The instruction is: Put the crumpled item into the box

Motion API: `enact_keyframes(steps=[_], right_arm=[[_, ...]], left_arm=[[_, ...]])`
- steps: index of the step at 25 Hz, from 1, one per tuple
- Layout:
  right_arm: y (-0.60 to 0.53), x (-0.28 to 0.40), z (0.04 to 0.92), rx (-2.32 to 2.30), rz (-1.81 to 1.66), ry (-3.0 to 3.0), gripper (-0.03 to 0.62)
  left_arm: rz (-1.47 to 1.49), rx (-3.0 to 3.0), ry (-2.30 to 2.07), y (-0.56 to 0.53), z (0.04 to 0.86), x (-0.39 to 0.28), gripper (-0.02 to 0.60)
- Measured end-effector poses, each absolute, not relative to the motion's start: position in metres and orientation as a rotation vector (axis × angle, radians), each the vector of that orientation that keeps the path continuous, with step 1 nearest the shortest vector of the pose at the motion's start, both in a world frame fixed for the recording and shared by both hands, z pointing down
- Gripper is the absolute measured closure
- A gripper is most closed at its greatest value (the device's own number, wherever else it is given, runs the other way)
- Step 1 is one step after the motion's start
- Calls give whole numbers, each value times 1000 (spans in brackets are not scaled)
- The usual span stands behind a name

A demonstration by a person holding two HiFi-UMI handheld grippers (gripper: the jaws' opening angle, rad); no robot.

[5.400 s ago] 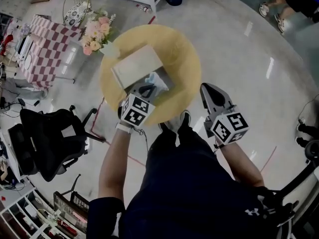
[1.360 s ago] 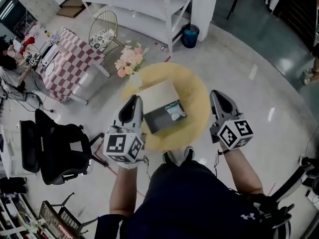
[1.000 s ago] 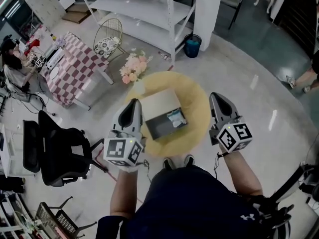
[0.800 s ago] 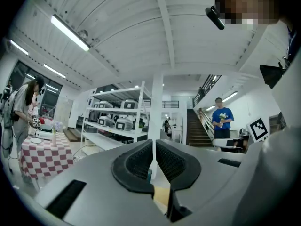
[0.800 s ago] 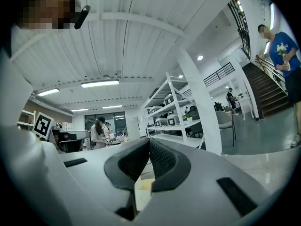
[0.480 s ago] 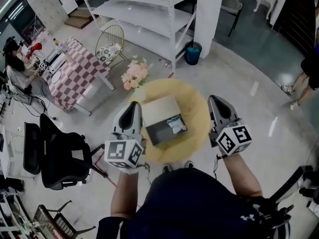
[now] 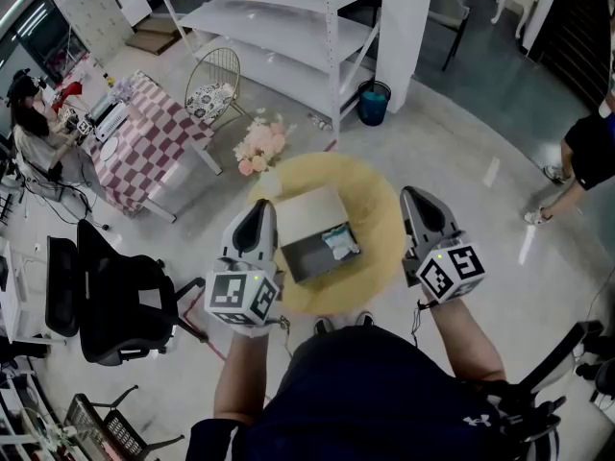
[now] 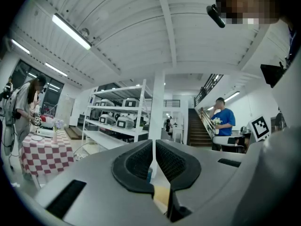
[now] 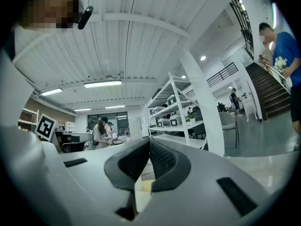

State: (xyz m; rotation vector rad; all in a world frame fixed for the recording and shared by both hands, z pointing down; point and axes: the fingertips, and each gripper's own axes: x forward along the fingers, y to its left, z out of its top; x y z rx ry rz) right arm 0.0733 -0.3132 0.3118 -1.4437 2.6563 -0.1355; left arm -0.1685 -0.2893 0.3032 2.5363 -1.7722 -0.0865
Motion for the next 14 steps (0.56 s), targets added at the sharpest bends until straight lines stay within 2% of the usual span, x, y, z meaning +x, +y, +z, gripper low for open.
enact_keyframes(steps=[14], right_arm=[[-317, 75, 318, -1436, -169, 2671, 591]], left_arm=[[-51, 2516, -1769, -291, 313, -164, 548]])
